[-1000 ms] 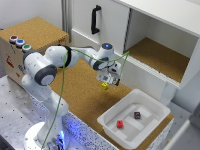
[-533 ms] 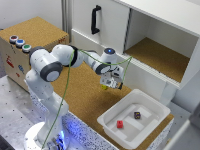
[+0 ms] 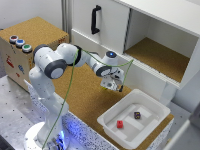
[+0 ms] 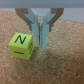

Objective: Go push the yellow block to the left

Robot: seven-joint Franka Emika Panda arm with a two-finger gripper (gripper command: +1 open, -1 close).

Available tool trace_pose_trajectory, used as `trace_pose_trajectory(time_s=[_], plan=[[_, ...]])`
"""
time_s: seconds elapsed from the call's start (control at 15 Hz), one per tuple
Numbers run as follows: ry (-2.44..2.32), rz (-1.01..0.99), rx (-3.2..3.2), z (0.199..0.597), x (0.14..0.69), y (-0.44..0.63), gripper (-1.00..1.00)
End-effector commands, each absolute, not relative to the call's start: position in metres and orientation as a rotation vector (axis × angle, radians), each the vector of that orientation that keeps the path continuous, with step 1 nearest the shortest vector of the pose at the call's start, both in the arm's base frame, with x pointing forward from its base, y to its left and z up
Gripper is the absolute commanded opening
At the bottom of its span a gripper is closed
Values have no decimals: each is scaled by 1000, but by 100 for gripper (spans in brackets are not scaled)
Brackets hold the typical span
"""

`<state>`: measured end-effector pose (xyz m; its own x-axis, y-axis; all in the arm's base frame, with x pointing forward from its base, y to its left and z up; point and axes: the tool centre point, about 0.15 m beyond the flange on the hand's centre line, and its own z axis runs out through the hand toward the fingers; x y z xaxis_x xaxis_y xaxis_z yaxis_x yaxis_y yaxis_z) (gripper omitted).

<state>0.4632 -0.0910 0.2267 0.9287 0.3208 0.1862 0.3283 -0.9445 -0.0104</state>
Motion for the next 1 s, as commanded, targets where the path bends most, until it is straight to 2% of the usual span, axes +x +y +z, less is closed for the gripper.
trace_pose_trajectory(time_s=[0.0, 0.2, 0.53, 0.93], plan=[[-568, -240, -2956, 207, 475, -61, -100], [-510, -122, -2975, 212, 458, -50, -100], [-552, -40, -2967, 223, 453, -26, -100], [-523, -43, -2931, 221, 446, 2, -100]])
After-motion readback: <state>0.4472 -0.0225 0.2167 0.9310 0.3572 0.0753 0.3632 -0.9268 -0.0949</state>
